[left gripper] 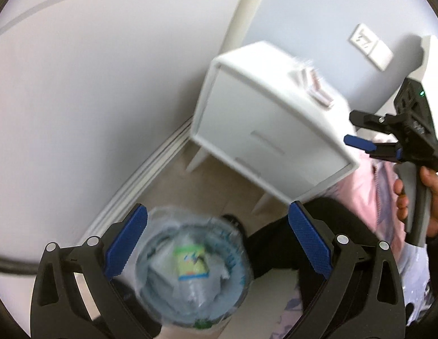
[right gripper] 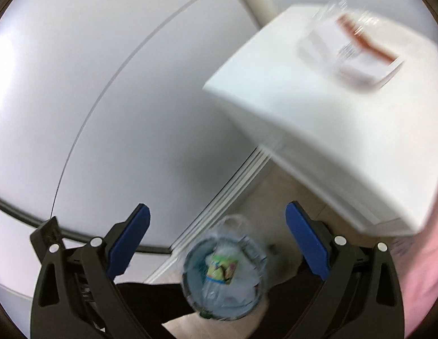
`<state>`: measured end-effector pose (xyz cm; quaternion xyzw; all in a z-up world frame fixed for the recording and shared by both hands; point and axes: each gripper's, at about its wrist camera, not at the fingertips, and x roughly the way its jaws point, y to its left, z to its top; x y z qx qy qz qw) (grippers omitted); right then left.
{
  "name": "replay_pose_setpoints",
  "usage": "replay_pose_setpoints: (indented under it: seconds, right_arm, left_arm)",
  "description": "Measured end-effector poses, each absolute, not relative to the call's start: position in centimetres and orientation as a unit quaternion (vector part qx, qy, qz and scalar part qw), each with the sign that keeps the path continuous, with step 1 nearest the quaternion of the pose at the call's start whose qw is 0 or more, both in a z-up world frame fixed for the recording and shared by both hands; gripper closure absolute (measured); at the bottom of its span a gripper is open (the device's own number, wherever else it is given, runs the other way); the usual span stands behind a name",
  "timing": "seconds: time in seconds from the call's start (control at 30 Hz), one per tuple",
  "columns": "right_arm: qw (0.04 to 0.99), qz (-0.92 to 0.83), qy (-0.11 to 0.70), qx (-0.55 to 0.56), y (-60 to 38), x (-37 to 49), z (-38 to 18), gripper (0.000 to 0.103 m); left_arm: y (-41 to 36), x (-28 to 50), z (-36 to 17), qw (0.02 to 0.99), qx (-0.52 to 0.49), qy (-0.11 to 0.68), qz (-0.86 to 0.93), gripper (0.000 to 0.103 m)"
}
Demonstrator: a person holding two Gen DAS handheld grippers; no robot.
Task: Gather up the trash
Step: 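Move the open right tool up to the clear plastic bag on the cabinet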
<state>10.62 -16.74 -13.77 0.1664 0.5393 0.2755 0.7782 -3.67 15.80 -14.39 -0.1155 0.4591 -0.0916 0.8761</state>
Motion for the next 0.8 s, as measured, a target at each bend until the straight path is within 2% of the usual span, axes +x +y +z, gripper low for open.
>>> replay_pose_setpoints:
  seconds: [0.47,0.8]
  right_arm:
    - [0.854,0.204,0.449,0.168,-30.7,18.1,-8.2,0.009]
    - [0.858,0.195,0.456,0.137,-34.3,24.5,-9.0,0.009]
  left_arm:
    - [5.9,8.6,-8.1,0.881,-0.068,0.434,-0.175,0.006]
    - [-2.3,19.5,-7.1,0.872,-0.038,0.438,-0.215,0.006]
